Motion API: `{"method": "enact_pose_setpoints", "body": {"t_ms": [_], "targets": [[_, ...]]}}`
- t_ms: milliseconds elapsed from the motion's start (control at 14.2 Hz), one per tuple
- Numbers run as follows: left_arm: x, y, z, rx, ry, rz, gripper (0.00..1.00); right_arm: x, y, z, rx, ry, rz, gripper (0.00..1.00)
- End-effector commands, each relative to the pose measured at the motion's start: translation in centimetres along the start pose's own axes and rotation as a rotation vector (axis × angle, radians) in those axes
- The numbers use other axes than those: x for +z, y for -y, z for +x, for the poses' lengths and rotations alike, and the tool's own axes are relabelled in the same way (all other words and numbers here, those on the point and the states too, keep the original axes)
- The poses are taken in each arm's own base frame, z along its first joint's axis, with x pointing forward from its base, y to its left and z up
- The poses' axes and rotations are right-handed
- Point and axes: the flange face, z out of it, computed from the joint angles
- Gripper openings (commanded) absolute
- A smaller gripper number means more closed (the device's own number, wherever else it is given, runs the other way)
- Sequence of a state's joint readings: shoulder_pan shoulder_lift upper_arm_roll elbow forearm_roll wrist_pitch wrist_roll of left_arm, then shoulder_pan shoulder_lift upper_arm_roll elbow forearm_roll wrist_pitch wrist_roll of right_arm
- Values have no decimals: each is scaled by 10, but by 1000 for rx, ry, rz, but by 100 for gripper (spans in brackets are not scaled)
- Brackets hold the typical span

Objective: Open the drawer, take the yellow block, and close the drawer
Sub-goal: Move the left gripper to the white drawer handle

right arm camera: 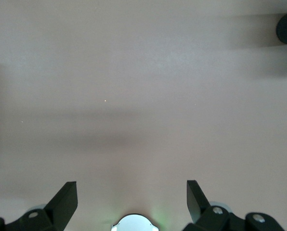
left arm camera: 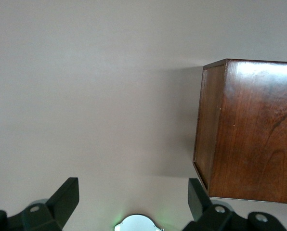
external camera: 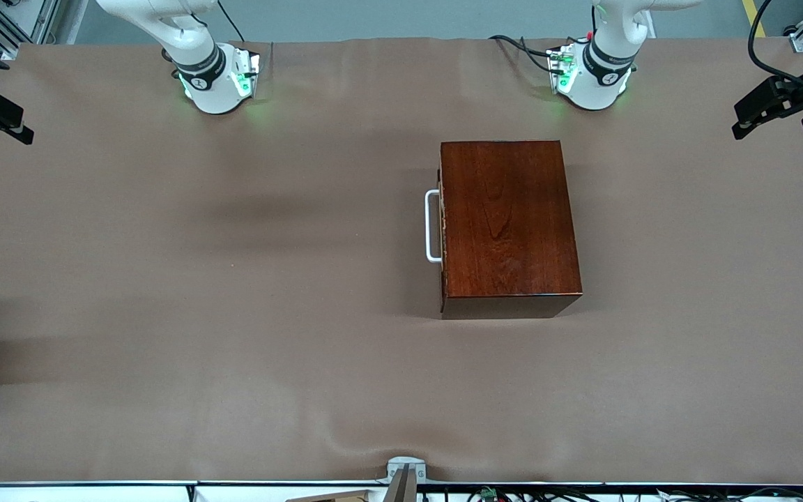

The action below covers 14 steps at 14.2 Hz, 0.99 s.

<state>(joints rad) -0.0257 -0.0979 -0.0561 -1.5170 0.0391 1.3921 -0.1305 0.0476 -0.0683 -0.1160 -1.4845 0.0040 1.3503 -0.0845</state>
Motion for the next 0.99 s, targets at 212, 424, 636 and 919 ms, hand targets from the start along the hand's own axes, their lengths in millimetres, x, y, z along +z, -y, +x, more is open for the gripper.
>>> {"method": "enact_pose_setpoints", "body": {"t_ms": [212, 424, 636, 919], "targets": [[2, -12, 2, 28, 13, 5, 100, -2, -4, -1, -1, 4, 6, 100], [20, -60, 7, 104, 49, 7, 100, -2, -4, -1, -1, 5, 7, 100], [43, -148, 6, 156, 83, 16, 100, -2, -4, -1, -1, 5, 7, 100], [89, -287, 9, 85, 110, 23, 100, -3, -4, -1, -1, 5, 7, 100]]}}
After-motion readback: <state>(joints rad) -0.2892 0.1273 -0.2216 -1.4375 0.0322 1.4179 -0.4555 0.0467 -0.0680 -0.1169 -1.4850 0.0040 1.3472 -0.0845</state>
